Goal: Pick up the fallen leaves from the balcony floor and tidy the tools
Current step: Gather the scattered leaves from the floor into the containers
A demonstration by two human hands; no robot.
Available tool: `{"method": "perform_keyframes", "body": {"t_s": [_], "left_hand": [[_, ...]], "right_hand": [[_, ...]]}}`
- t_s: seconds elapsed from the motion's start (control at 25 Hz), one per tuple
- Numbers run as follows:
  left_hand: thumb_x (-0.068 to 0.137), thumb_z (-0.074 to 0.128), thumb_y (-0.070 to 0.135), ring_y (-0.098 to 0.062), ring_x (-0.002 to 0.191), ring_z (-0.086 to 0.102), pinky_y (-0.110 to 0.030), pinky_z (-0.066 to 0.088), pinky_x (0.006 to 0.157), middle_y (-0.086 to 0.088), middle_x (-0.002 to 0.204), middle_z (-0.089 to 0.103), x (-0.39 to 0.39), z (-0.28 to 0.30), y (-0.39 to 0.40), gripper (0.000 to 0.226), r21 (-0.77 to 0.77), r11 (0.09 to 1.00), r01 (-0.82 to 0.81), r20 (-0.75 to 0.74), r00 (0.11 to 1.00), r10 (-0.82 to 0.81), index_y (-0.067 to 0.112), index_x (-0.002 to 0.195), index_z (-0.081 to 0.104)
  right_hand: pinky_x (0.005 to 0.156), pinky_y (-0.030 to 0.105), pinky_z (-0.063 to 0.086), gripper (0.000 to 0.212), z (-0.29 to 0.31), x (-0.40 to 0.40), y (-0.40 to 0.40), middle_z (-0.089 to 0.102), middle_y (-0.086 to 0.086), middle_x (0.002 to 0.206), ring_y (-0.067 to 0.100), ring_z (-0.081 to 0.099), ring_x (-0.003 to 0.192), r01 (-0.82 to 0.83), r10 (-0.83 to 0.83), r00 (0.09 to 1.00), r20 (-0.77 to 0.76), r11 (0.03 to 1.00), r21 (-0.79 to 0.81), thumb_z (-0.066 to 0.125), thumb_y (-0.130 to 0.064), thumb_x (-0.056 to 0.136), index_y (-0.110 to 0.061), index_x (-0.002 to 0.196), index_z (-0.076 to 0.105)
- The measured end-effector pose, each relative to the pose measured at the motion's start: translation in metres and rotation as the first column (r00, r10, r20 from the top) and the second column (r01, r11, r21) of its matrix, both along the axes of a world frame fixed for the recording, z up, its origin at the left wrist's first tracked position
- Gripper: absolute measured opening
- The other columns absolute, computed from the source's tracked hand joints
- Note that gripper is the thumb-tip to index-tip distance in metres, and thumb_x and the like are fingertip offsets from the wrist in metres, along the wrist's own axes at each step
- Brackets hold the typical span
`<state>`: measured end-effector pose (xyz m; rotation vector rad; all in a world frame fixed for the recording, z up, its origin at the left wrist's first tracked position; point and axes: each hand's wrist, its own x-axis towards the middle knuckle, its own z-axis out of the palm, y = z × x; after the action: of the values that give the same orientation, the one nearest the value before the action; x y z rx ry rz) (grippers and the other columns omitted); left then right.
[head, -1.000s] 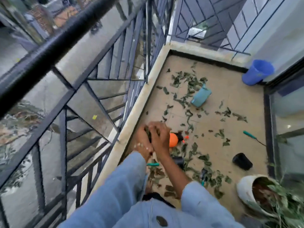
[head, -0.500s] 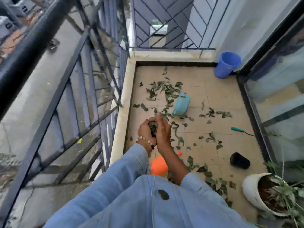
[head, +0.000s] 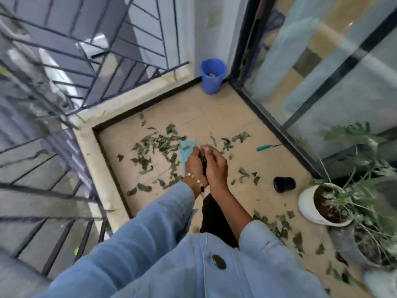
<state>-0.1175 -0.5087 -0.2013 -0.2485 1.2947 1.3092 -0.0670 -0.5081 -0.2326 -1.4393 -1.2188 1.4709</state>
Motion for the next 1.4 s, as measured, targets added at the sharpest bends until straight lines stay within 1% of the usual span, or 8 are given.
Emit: {"method": "perform_keyframes", "body": {"t_s": [0.2, 0.4, 0.64, 0.84, 1.04, 1.12, 1.28, 1.4], "left_hand": [[0.099, 0.037, 0.052, -0.028, 0.096, 0.062, -0.031, 0.050, 0.073, -0.015, 0.110, 0.067, 0.018, -0.018, 0.127, 0.050, -0.001, 0.976, 0.217, -0.023, 0.976, -0.217, 0.011, 0.109, 0.063], [0.099, 0.037, 0.052, -0.026, 0.089, 0.060, -0.031, 0.049, 0.078, -0.009, 0.088, 0.062, 0.029, -0.038, 0.297, 0.046, -0.078, 0.978, 0.194, -0.054, 0.979, -0.198, 0.015, 0.083, 0.059], [0.102, 0.035, 0.045, -0.021, 0.080, 0.059, -0.029, 0.049, 0.073, -0.006, 0.081, 0.062, 0.027, -0.002, 0.460, 0.044, -0.066, 0.991, 0.118, -0.073, 0.990, -0.122, 0.012, 0.085, 0.058], [0.104, 0.032, 0.037, -0.016, 0.064, 0.051, -0.025, 0.041, 0.055, -0.005, 0.069, 0.053, -0.019, -0.004, 0.565, 0.044, -0.060, 0.986, 0.156, -0.155, 0.974, -0.164, 0.011, 0.073, 0.049], [0.103, 0.034, 0.039, -0.028, 0.086, 0.061, -0.035, 0.051, 0.082, -0.006, 0.080, 0.060, -0.098, -0.055, 0.679, 0.040, -0.148, 0.985, 0.090, -0.247, 0.961, -0.125, 0.018, 0.074, 0.054], [0.102, 0.038, 0.040, -0.025, 0.078, 0.059, -0.035, 0.049, 0.081, -0.006, 0.077, 0.062, -0.111, -0.058, 0.704, 0.041, -0.136, 0.991, 0.016, -0.204, 0.978, -0.044, 0.013, 0.078, 0.057], [0.102, 0.041, 0.037, -0.024, 0.084, 0.064, -0.031, 0.053, 0.076, -0.010, 0.092, 0.068, -0.182, -0.086, 0.818, 0.036, -0.145, 0.984, -0.108, -0.125, 0.988, 0.090, 0.009, 0.101, 0.065], [0.102, 0.038, 0.041, -0.025, 0.086, 0.062, -0.033, 0.051, 0.081, -0.008, 0.083, 0.066, -0.214, -0.131, 0.871, 0.042, -0.206, 0.972, -0.111, -0.133, 0.988, 0.084, 0.011, 0.089, 0.064]], "right_hand": [[0.084, 0.030, 0.053, 0.019, -0.018, 0.022, 0.119, 0.071, -0.005, 0.101, 0.012, 0.065, 0.096, 0.194, -0.195, 0.980, -0.046, 0.981, -0.025, 0.053, -0.035, 0.094, -0.026, 0.096, 0.070], [0.083, 0.035, 0.054, 0.020, -0.049, 0.029, 0.294, 0.072, -0.001, 0.096, 0.016, 0.066, 0.093, 0.199, -0.201, 0.980, -0.006, 0.975, -0.101, 0.056, -0.033, 0.091, -0.021, 0.095, 0.071], [0.078, 0.028, 0.051, 0.021, -0.018, 0.031, 0.470, 0.072, 0.000, 0.097, 0.014, 0.065, 0.091, 0.093, -0.091, 0.995, 0.034, 0.994, -0.056, 0.055, -0.036, 0.092, -0.021, 0.096, 0.070], [0.082, 0.033, 0.051, 0.023, -0.021, -0.014, 0.572, 0.069, 0.001, 0.103, 0.017, 0.064, 0.097, -0.044, 0.043, 0.999, -0.008, 0.998, -0.047, 0.050, -0.042, 0.094, -0.024, 0.098, 0.064], [0.084, 0.035, 0.052, 0.027, -0.060, -0.093, 0.691, 0.070, -0.001, 0.100, 0.019, 0.065, 0.099, -0.140, 0.135, 0.990, -0.046, 0.982, -0.125, 0.053, -0.045, 0.090, -0.023, 0.100, 0.065], [0.086, 0.037, 0.053, 0.032, -0.059, -0.104, 0.712, 0.070, -0.002, 0.101, 0.021, 0.066, 0.101, -0.201, 0.190, 0.978, -0.083, 0.969, -0.144, 0.054, -0.046, 0.089, -0.021, 0.104, 0.065], [0.096, 0.038, 0.050, 0.019, -0.085, -0.175, 0.824, 0.071, 0.007, 0.108, 0.022, 0.065, 0.106, -0.119, 0.043, 0.966, -0.255, 0.950, -0.290, 0.058, -0.013, 0.094, -0.009, 0.110, 0.066], [0.099, 0.039, 0.049, 0.020, -0.123, -0.208, 0.880, 0.070, 0.009, 0.110, 0.023, 0.064, 0.109, -0.192, 0.111, 0.966, -0.234, 0.914, -0.359, 0.061, -0.014, 0.092, -0.010, 0.111, 0.065]]}}
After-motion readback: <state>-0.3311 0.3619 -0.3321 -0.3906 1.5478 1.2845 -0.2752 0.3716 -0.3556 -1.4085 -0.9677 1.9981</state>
